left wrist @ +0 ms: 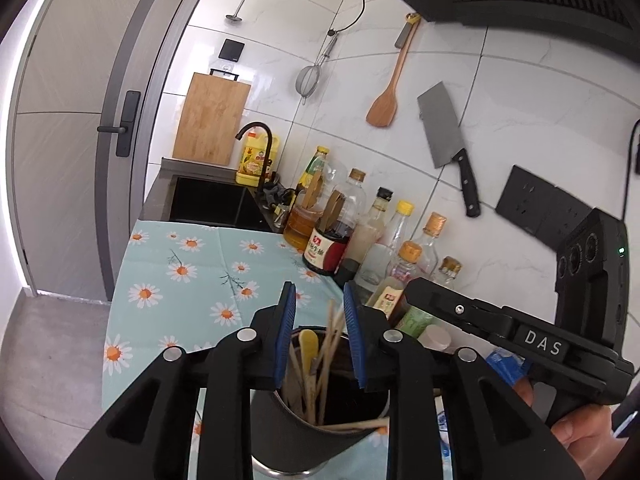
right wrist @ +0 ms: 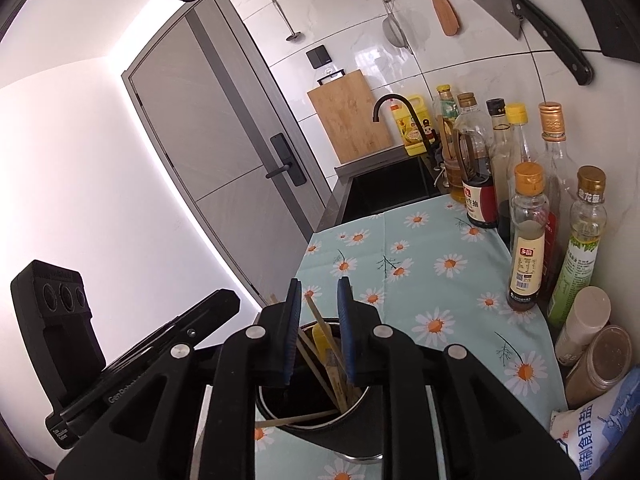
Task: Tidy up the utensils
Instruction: 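Open both grippers to drop the chopsticks into the black holder, then move the right gripper down to the white plastic spoon on the table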
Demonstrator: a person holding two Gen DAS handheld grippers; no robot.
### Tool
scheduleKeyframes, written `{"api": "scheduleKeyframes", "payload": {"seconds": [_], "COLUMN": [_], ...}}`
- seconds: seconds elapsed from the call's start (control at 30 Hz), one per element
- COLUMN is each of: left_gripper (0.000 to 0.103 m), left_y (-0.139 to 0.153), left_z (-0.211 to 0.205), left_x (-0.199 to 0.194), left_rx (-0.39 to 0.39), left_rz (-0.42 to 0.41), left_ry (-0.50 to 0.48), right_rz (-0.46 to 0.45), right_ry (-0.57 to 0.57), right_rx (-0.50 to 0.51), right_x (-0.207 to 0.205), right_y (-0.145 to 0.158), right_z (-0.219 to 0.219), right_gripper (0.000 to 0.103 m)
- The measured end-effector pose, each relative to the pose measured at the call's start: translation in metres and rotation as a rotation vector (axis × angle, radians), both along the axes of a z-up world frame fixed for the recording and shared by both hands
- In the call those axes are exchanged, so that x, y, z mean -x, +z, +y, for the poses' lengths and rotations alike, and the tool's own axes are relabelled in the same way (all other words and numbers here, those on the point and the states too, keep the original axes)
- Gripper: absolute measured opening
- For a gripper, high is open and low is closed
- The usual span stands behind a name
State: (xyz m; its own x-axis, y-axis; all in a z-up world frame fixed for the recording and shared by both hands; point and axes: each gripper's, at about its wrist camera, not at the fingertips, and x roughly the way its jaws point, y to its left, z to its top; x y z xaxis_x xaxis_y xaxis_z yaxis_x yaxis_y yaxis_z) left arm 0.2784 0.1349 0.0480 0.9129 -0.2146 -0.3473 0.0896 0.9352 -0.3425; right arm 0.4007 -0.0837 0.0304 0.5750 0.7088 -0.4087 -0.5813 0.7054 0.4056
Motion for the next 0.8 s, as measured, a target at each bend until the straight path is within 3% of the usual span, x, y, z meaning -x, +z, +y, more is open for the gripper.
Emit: {"api": "scheduleKeyframes", "payload": {"seconds": [0.17,0.23,0.37,0.6,0.8], "left_gripper": [0.024,0.024,0.024,0.024,0.024], "left_y": [0.005,0.008,0.009,-0.013,-0.042], "left_z": [0.002,0.002,0.004,0.011,0.015], "left_x": [0.020,0.029,0.047,0.075,0.092], "left_rx": [0.000,0.002,0.013,0.037,0.064], "left_rz": [-0.003,-0.004,0.005,0.062,0.138], "left_ry": [0.013,0.012,0.008,0.015,0.007], "right_rz": [0.005,0.014,0.047,0.096,0.191], "right_ry": [0.000,0.005,0.029,0.027,0.036], "right_rx": [-0.015,-0.016,-0.003,0.050,0.092], "right_x": [0.014,0.020,0.034,0.057,0.072], "right_y": [0.005,0.006,0.002,-0.016,-0.044], "right_z": [-0.014,-0.018,-0.030,-0.044,-0.049], "right_gripper": [0.023,0.031,0.031,0.031,0.031]}}
